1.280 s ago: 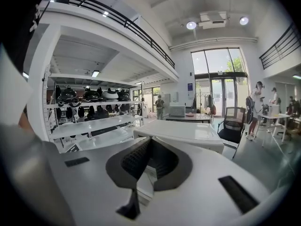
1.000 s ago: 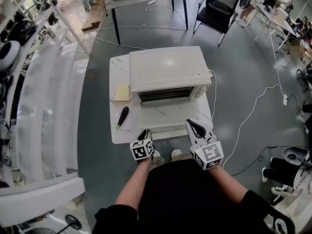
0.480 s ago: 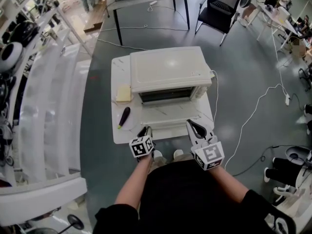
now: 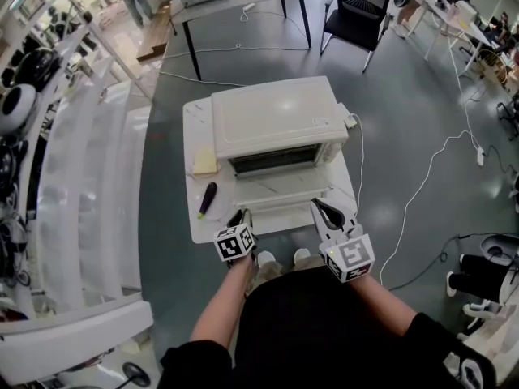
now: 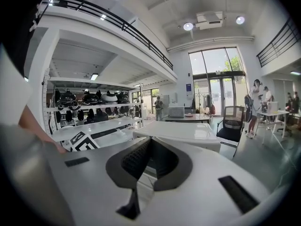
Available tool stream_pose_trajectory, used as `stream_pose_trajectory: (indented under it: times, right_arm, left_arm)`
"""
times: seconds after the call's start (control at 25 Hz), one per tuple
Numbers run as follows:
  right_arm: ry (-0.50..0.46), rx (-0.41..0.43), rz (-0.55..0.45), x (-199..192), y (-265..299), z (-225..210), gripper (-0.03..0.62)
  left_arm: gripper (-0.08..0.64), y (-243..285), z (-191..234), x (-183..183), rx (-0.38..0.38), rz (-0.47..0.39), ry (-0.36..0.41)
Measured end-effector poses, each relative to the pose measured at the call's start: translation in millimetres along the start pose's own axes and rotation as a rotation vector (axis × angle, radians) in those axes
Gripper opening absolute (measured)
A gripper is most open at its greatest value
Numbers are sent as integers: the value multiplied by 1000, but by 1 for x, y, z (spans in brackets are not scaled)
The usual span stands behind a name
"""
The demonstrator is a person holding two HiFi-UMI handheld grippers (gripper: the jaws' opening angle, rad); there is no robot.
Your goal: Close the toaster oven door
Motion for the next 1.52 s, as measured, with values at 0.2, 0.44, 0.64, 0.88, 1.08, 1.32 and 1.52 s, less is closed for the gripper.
stream_pose_trajectory:
  times: [0.2,0.44,0.64,0.88,1.08,1.32,1.52]
  right_arm:
    - [7,-4,-4,0,1,0,21]
    - [12,-16,-15,2,5,-5,21]
    - [13,-8,-15,2,8,-2,21]
    - [12,-5,-22,5,15,0,21]
    - [12,-2,-22,6,19,0,21]
    - [26,14,-35,7,23,4,21]
    - [31,6,-42,9,24,-3,21]
  left_arm:
    - [91,0,-3,12,-9,-17,5]
    - [91,1,-4,19,-1,-32,-17]
    - [89,2,-4,24,-14,-42,-30]
    - [87,0,-4,26,-21,-37,-29]
    - [87,0,-5,32,-29,-45,-25]
    - [87,1,-6,40,-41,-53,-16]
    - [87,3,-10,50,-45,-65,2]
Point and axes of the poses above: the fingertips, and each gripper's own axes: y forward along the fingers, z to its left, x out of its top, the point moved 1 cm from there along -y, backward along the fingers, and after that the axes turned 2 degrees about -x, right-handed, at the moved point
